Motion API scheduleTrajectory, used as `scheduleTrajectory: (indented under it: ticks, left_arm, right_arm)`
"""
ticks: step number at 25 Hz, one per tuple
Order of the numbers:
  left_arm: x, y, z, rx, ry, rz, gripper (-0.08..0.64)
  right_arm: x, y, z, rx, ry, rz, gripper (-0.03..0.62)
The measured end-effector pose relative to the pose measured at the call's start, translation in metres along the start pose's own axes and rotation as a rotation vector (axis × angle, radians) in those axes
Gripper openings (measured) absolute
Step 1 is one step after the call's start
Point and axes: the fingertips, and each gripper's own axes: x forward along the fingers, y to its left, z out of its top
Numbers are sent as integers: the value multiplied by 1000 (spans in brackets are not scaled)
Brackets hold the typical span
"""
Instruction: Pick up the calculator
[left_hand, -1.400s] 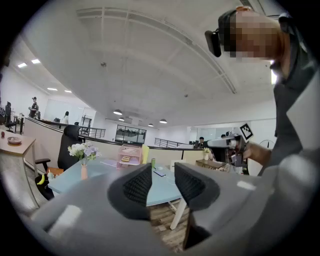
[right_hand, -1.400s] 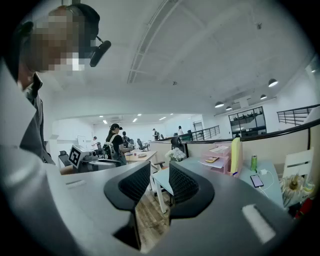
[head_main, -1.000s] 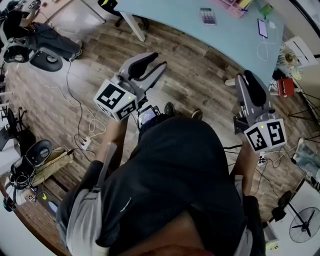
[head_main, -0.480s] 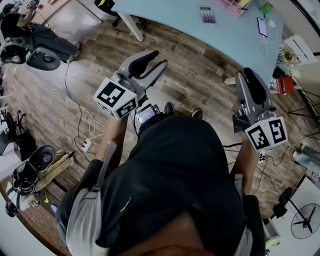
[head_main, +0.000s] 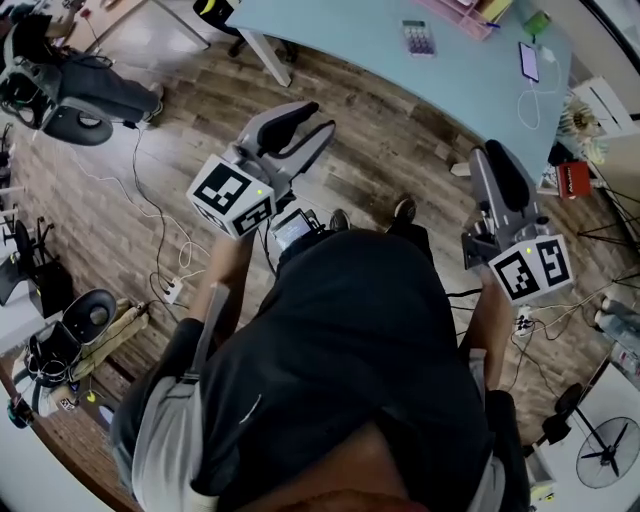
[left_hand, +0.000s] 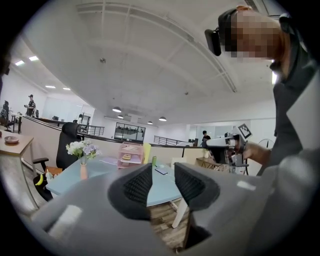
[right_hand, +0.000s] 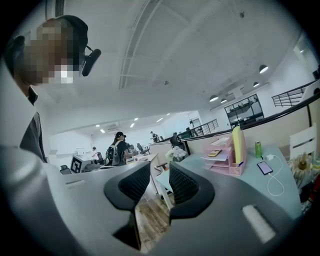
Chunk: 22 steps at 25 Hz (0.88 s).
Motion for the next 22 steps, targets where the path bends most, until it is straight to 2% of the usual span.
scheduleTrajectory:
  ticks: [9, 22]
  left_arm:
    - [42, -13, 5, -32, -6, 67, 187]
    - [89, -13, 11, -38, -2, 180, 187]
  right_arm:
    - [21, -50, 28, -9, 3, 79, 119]
    - [51, -105, 42, -1, 42, 196, 119]
